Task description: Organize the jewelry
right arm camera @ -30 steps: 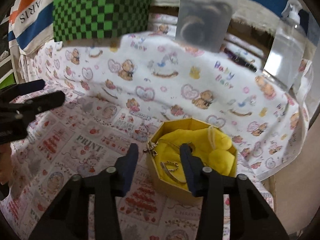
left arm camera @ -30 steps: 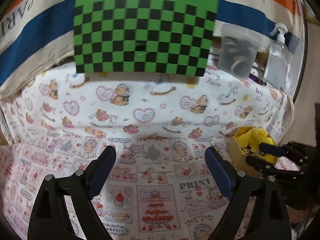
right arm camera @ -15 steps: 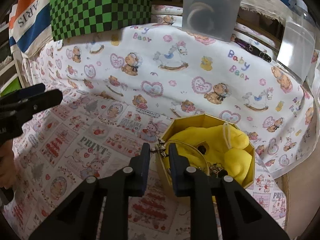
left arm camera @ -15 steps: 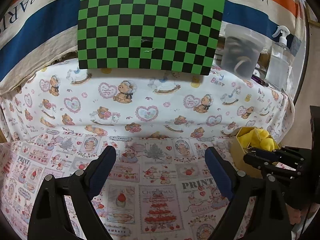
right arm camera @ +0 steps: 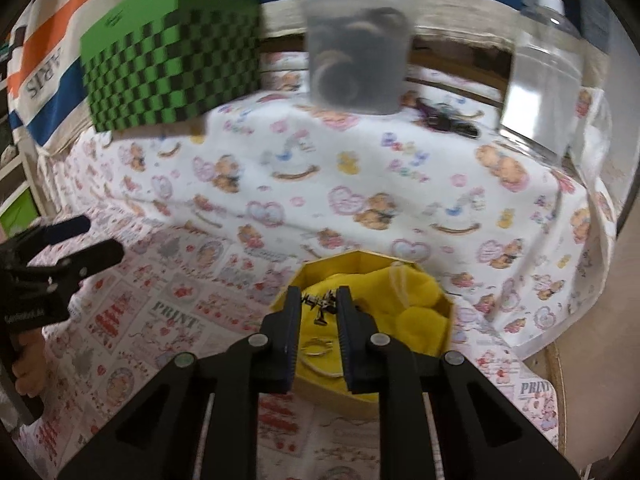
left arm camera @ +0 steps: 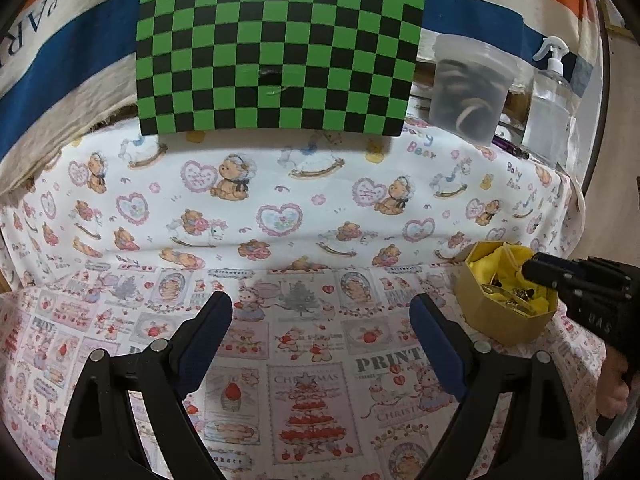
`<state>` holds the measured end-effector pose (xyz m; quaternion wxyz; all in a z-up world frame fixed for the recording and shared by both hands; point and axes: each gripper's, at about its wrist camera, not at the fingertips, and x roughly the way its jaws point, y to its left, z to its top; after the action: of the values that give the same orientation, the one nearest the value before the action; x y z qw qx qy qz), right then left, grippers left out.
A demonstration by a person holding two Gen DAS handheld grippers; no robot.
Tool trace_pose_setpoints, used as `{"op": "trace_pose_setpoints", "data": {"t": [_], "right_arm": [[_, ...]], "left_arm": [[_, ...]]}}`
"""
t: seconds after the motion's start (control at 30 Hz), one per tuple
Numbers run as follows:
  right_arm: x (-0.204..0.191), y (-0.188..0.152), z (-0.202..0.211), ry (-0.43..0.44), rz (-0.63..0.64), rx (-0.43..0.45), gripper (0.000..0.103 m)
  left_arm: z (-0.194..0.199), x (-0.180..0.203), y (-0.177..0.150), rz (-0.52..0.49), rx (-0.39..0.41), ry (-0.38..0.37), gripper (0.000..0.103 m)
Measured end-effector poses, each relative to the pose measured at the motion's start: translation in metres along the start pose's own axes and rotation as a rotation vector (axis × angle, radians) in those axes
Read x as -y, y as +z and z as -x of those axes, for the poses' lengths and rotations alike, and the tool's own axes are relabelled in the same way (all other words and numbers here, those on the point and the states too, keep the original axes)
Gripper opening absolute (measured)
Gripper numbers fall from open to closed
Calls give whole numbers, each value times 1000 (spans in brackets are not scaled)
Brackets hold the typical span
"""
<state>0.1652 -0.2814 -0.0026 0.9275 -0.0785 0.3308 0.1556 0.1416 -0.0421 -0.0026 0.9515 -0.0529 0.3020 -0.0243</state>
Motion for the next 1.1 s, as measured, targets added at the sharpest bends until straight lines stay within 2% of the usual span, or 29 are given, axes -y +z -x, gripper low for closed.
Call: {"op": "trace_pose_setpoints", "data": {"t": [0.33,0.43,0.5,0.53,0.57,0.63,0.73,0.83,0.93,1.0,1.1], "right_arm": [[23,-1,-1,-24,-85,10,18],[25,-1,10,-16,-95,43,33],[26,-1,18,-12,-101,54,34],[26,-2,21,-10,-104,60,38],[25,-2,23,-9,-107,67,49],[21,-5,30,-18,-113,96,64],[12,-10,38,-34,-90,140,77],[-1,-14,50,-102,-39,206,83],[-8,-17,60,-121,-34,273,102],[-11,-21,66,-142,-40,325,103],[-11,-25,67,-151,-49,349,103]], "left_arm": [[-4,-5,0,21,-13,-13,89],[-3,-5,0,22,-12,-16,89],[-2,-4,-1,18,-8,-17,89],[-2,-3,-1,15,-6,-17,89],[-2,-2,-1,12,-5,-15,89],[-2,-1,-2,2,0,-10,89],[0,2,-3,-13,17,-4,89],[3,3,-4,-15,42,-6,90],[4,0,-4,3,68,18,94],[5,-3,-2,16,80,31,95],[6,-10,0,57,89,32,96]]}}
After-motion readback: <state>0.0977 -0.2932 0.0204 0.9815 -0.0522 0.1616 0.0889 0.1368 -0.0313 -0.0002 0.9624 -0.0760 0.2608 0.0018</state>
